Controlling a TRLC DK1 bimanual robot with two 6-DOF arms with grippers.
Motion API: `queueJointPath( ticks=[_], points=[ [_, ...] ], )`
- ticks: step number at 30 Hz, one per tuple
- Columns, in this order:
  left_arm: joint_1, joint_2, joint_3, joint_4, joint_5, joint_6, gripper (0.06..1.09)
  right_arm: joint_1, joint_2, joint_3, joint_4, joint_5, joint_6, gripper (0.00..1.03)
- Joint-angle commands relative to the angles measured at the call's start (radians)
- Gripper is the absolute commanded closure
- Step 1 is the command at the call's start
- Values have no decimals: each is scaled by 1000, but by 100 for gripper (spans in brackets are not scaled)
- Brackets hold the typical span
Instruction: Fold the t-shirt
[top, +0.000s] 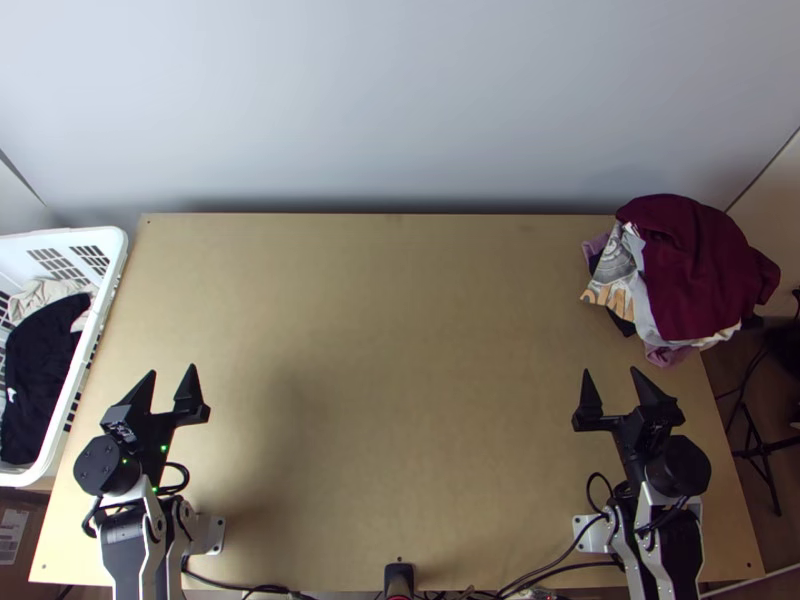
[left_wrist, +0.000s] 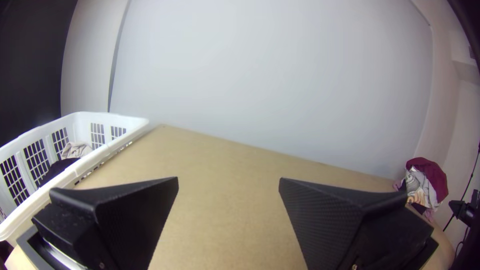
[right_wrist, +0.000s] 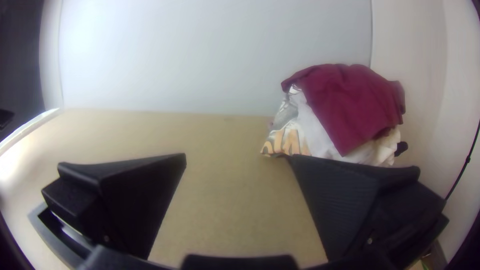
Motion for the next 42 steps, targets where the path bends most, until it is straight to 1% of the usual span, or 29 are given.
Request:
queueJointPath(
  ticks=[1, 18, 23, 42],
  points=[
    [0, 0, 0, 0, 0, 0, 11, 0, 0, 0, 0, 0, 2, 4],
    [0, 0, 0, 0, 0, 0, 11, 0, 0, 0, 0, 2, 2, 4],
    [-6, 0, 0, 0, 0, -44, 11, 0, 0, 1, 0, 0, 2, 4],
    [-21, 0, 0, 0, -1, -44, 11, 0, 0, 0, 0, 0, 0, 4]
  ],
)
